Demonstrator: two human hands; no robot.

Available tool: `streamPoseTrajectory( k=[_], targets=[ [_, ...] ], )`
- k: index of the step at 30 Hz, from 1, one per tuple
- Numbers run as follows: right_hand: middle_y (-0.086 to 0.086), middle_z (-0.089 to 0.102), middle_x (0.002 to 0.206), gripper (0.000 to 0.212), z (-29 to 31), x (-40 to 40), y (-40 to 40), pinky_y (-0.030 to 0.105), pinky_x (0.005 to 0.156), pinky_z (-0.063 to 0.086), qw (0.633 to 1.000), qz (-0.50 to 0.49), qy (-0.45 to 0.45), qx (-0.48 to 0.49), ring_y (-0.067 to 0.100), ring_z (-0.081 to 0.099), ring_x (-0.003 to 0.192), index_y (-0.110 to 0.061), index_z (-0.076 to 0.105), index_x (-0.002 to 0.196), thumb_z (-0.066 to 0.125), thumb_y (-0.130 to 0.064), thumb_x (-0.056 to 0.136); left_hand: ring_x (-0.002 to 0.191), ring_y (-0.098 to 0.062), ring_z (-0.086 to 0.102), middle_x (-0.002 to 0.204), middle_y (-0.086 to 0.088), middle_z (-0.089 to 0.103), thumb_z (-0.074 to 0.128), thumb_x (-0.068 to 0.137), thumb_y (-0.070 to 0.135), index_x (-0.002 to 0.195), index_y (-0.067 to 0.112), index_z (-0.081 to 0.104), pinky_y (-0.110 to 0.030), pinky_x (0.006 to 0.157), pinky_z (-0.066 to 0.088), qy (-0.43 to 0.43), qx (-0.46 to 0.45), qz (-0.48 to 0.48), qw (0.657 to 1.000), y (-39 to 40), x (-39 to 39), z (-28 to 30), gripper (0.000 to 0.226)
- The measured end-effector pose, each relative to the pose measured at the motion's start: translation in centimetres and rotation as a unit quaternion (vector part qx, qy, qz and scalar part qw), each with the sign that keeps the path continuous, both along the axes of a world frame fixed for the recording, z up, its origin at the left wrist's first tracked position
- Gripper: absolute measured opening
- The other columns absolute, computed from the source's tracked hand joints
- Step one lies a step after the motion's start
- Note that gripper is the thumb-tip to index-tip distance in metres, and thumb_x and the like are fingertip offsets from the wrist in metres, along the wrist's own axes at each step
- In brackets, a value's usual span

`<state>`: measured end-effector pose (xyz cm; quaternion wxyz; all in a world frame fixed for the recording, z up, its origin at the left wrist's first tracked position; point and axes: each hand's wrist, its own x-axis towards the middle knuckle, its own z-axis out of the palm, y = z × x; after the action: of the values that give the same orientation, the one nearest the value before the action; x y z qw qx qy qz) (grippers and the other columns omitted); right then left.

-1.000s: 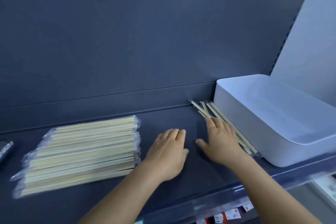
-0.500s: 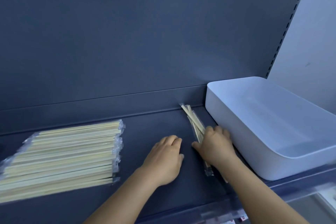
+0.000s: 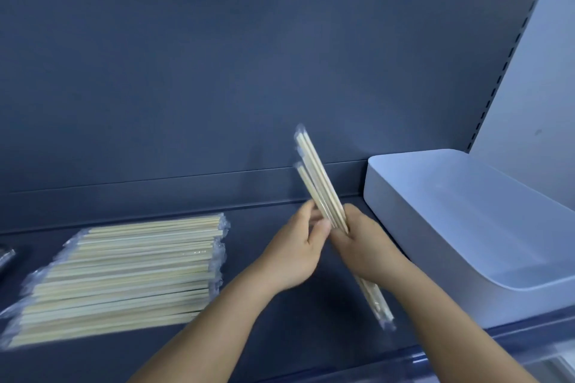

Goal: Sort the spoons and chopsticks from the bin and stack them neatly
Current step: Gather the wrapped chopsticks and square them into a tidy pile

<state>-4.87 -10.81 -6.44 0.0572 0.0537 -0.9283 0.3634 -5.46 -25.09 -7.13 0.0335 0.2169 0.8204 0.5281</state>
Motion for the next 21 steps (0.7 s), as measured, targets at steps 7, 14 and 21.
streamPoseTrajectory(
  k=[7,14,21],
  targets=[
    [-0.009,0.062,0.069,0.017,3.5,1.1,-2.6,0.019,0.067,0.052,0.954,0.136,0.059,-0.261,0.003,0.059,0.065,-0.021,0.058,0.083,0.049,-0.025,0.097,0.063,-0.015,0.059,0.110,0.004,0.069,0.049,0.095,0.020,0.116,0.016,0.053,-0.033,0.050,0.047,-0.015,0.208,-0.065,0.976,-1.4,0.2,7.7,0.022],
    [-0.007,0.068,0.080,0.022,3.0,1.2,-3.4,0.016,0.075,0.048,0.948,0.203,0.007,-0.244,0.003,0.065,0.082,-0.011,0.062,0.090,0.048,-0.027,0.096,0.081,-0.020,0.067,0.105,0.008,0.071,0.054,0.089,0.024,0.111,0.024,0.055,-0.034,0.047,0.045,-0.003,0.140,-0.078,0.987,-3.2,0.7,8.7,0.023],
    [-0.006,0.068,0.086,0.025,2.1,1.5,-3.5,0.027,0.082,0.049,0.943,0.226,-0.060,-0.237,0.007,0.064,0.087,-0.011,0.067,0.091,0.053,-0.032,0.093,0.099,-0.016,0.068,0.103,0.000,0.072,0.056,0.092,0.008,0.113,0.015,0.058,-0.025,0.078,0.055,-0.031,0.184,-0.113,0.976,-4.1,0.8,7.7,0.022]
  ],
)
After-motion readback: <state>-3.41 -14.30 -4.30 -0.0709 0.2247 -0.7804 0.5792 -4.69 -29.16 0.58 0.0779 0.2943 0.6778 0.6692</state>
